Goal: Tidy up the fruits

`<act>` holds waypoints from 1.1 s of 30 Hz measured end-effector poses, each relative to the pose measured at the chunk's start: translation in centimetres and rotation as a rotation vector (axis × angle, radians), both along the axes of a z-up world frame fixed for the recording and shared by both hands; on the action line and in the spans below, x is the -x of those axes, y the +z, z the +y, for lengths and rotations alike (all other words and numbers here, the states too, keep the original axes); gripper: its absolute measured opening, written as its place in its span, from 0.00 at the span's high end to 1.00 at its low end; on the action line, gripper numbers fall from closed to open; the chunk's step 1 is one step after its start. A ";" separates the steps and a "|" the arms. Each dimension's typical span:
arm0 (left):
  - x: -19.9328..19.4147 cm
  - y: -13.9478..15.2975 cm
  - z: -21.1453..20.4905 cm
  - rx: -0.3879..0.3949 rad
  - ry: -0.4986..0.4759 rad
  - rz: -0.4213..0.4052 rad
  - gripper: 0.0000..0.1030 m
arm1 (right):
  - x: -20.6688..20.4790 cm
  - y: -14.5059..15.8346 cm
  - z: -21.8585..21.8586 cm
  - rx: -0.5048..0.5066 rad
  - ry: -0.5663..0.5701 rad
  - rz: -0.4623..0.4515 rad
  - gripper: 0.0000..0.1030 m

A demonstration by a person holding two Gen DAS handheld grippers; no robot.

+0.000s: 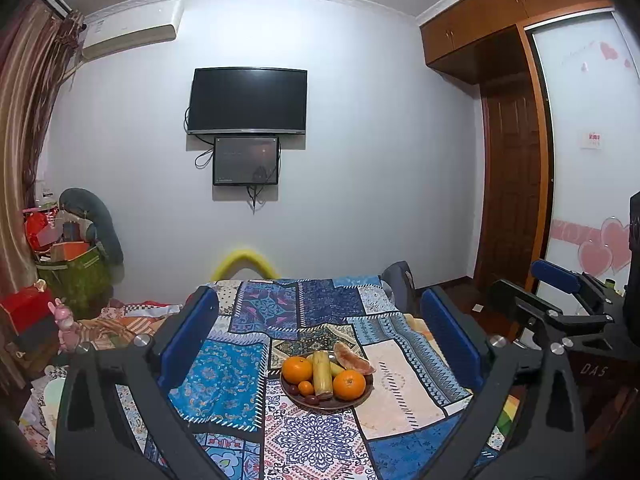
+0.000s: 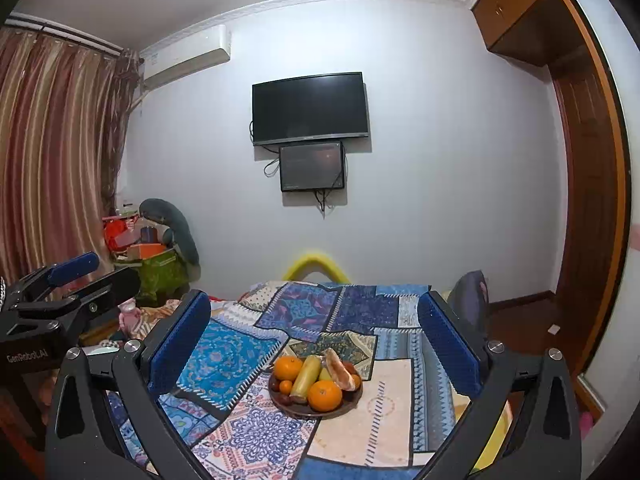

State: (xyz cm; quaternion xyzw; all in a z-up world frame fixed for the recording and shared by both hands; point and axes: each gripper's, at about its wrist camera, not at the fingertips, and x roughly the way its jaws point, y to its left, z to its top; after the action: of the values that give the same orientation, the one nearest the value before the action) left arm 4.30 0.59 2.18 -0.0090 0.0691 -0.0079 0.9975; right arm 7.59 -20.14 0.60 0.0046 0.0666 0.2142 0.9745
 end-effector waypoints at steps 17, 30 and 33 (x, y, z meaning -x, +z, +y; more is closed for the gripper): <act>-0.4 -0.4 -0.2 -0.002 -0.014 0.016 0.00 | 0.1 0.2 -0.3 0.001 -0.010 0.004 0.00; -0.7 -0.3 -0.2 0.004 -0.012 0.019 0.00 | 0.2 0.4 -0.2 0.011 -0.010 0.004 0.00; -0.7 -0.3 -0.2 0.005 -0.015 0.020 0.00 | 0.3 0.5 -0.2 0.010 -0.010 -0.001 0.00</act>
State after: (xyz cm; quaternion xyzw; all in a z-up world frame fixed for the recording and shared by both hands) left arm 4.98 0.36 1.83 -0.0112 0.0790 -0.0155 0.9967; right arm 7.33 -20.34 1.12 -0.0002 0.0673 0.2090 0.9756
